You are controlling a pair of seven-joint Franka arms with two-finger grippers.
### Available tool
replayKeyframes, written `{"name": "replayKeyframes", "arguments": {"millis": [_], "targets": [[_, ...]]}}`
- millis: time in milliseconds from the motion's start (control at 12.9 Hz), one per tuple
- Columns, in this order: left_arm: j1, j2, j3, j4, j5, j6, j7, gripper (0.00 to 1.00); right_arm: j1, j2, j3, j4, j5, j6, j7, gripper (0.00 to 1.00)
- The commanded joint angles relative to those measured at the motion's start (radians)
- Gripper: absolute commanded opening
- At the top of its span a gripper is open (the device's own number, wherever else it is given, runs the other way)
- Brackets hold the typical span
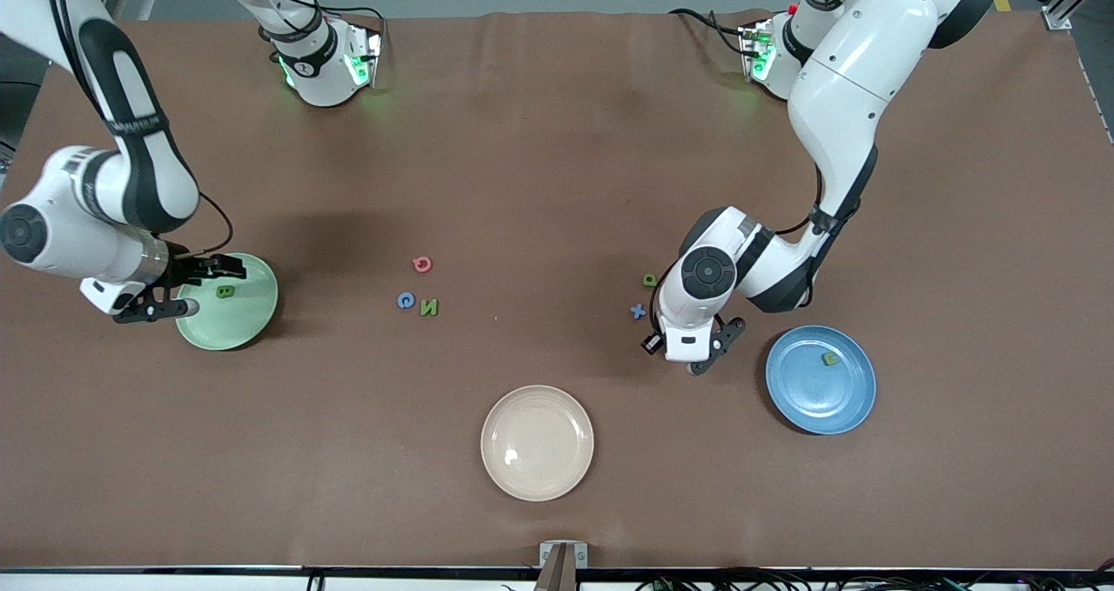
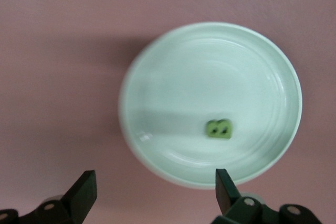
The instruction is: Sort upper and lower case letters into plates
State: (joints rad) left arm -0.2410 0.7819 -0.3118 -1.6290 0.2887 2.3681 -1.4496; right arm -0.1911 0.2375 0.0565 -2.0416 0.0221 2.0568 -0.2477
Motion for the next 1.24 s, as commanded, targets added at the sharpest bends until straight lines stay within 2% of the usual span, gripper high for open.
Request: {"name": "replayKeyframes", "arguments": {"millis": [0,155,464,696,851,928,1006,1083,1160], "targets": [[0.011,-0.012,0.005,0.006,0.018,-0.010,-0.003,0.01,0.138,-0.041,-0.003,0.057,0.013,-0.112,0.192,1.00],[0.022,-0.044,0.022,0.011,0.023,-0.027,0.062,0.01,0.275,-0.034,-0.004,0.060,0.015,-0.071,0.301,1.00],[0.140,-0.105,0.028,0.012,0.023,-0.107,0.288,0.01,0.491,0.044,-0.004,0.060,0.015,0.095,0.496,1.00],[0.254,-0.109,0.026,0.009,0.024,-0.124,0.411,0.01,0.538,0.135,-0.003,0.060,0.032,0.227,0.545,1.00],[0.282,-0.104,0.028,0.003,0.024,-0.133,0.455,0.01,0.577,0.183,-0.004,0.058,0.038,0.294,0.638,1.00],[0.290,-0.101,0.028,0.003,0.023,-0.148,0.463,0.05,0.605,0.206,-0.004,0.055,0.038,0.328,0.689,1.00],[0.298,-0.099,0.028,0.001,0.024,-0.156,0.465,0.13,0.614,0.226,-0.006,0.055,0.036,0.357,0.705,1.00],[0.302,-0.099,0.031,-0.012,0.024,-0.156,0.466,0.27,0.614,0.250,-0.006,0.057,0.036,0.396,0.705,1.00],[0.307,-0.099,0.033,-0.014,0.024,-0.156,0.465,0.57,0.613,0.279,-0.006,0.060,0.036,0.434,0.705,1.00]]}}
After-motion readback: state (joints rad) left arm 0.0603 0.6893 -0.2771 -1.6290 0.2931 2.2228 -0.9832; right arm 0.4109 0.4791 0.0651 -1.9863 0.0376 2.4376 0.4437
